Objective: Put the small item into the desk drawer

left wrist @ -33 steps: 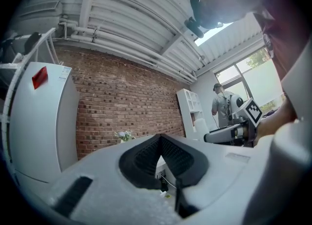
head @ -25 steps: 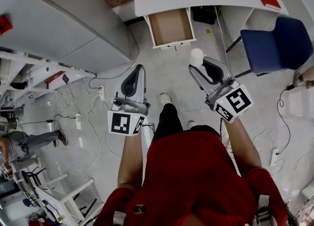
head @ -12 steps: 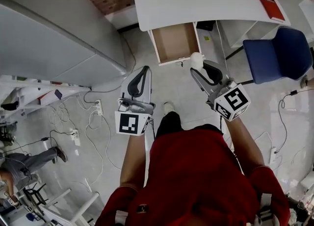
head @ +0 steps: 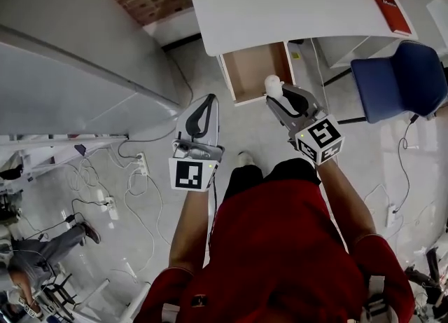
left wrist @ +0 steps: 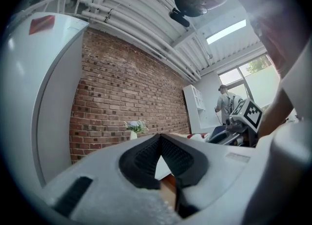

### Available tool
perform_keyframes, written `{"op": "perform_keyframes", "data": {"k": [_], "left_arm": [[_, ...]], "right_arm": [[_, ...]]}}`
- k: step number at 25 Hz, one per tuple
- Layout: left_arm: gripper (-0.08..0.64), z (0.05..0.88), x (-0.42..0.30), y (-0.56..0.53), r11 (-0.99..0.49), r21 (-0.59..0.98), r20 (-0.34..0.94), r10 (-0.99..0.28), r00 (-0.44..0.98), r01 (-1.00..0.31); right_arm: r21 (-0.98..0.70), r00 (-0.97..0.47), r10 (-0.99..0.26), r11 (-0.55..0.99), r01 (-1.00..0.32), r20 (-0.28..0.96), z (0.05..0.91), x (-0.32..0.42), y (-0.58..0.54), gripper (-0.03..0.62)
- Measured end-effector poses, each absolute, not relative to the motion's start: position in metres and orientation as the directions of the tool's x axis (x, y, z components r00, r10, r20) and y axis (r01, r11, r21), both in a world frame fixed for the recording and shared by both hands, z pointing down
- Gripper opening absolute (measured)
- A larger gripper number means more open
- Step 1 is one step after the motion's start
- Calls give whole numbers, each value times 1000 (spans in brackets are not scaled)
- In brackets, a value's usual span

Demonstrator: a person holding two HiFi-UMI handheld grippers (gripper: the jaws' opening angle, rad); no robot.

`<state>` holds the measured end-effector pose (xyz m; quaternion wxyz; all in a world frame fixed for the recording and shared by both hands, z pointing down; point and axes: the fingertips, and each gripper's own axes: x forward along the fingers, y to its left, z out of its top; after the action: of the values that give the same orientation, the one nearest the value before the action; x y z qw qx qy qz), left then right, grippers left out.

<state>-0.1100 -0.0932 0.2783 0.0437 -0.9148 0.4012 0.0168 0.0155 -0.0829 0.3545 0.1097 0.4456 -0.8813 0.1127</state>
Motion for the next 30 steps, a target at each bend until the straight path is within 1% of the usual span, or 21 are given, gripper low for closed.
{"op": "perform_keyframes", "data": {"k": [6, 14, 24, 30], "left_arm": [[5, 311, -107, -112, -673, -57, -23, -738, 674, -738], [5, 347, -113, -160, -612, -8, 37, -791, 611, -791], [5, 417, -97, -207, -566, -6, 79, -822, 564, -824], [5, 461, -97, -229, -543, -7, 128, -834, 537, -840]], "right_arm": [[-102, -577, -736, 583, -806, 354, 397, 14, -113, 140], [-123, -573, -676, 591, -797, 463, 466, 14, -175, 140], [-144, -576, -632, 600, -787, 518, 544, 21, -218, 140], [-138, -570, -596, 613, -778, 566, 582, 22, -245, 140]]}}
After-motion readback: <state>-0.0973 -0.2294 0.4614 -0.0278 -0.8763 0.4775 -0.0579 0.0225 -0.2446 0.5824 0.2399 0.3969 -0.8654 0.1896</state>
